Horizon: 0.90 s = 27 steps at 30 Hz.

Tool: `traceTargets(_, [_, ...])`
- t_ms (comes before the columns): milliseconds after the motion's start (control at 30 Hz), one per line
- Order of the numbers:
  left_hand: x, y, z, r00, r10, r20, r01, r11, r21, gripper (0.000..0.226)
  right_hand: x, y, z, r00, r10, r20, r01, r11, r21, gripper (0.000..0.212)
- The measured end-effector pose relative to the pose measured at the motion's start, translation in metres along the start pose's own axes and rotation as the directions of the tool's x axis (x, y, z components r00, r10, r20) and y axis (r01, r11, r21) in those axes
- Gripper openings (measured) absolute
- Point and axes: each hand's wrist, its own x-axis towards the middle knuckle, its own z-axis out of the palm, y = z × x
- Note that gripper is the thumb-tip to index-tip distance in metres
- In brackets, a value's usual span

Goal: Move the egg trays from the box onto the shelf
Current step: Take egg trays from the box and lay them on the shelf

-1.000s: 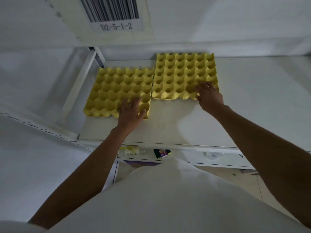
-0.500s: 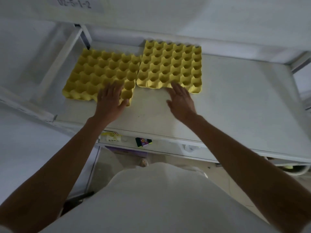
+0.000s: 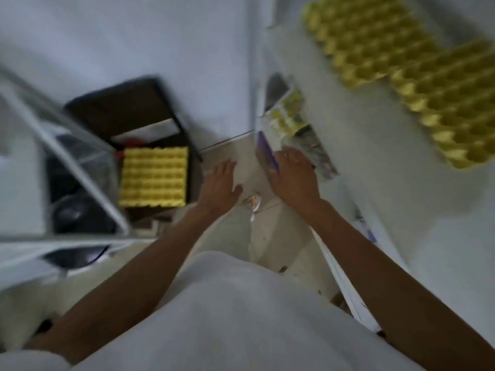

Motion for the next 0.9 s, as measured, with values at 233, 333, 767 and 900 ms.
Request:
traceTargets(233, [-0.145, -0.106, 0.001, 0.917, -0.393, 0.062, 0.397, 0.916, -0.061, 0.063, -0.045, -0.093, 0.084, 0.847, -0.153, 0.51, 0.153, 0.987, 0.043, 0.052])
traceTargets(333, [-0.175, -0.148, -0.003, 0.877, -0.474, 0.081, 0.479, 0.875, -0.067, 0.061, -0.06, -0.123, 0.117, 0.806, -0.176, 0.565, 0.175, 0.983, 0.056, 0.053])
traceTargets(767, [-0.189, -0.279, -0.006, 0.895, -0.4, 0.196, 0.428, 0.894, -0.134, 0.06, -0.059, -0.192, 0.184, 0.784, -0.129, 0.608, 0.212, 0.975, -0.066, 0.049])
traceTargets(900, [-0.155, -0.304, -0.007, 0.879, -0.37, 0.3, 0.41, 0.908, -0.083, 0.059, -0.037, -0.202, 0.2, 0.766, -0.072, 0.639, 0.129, 0.991, -0.042, 0.048])
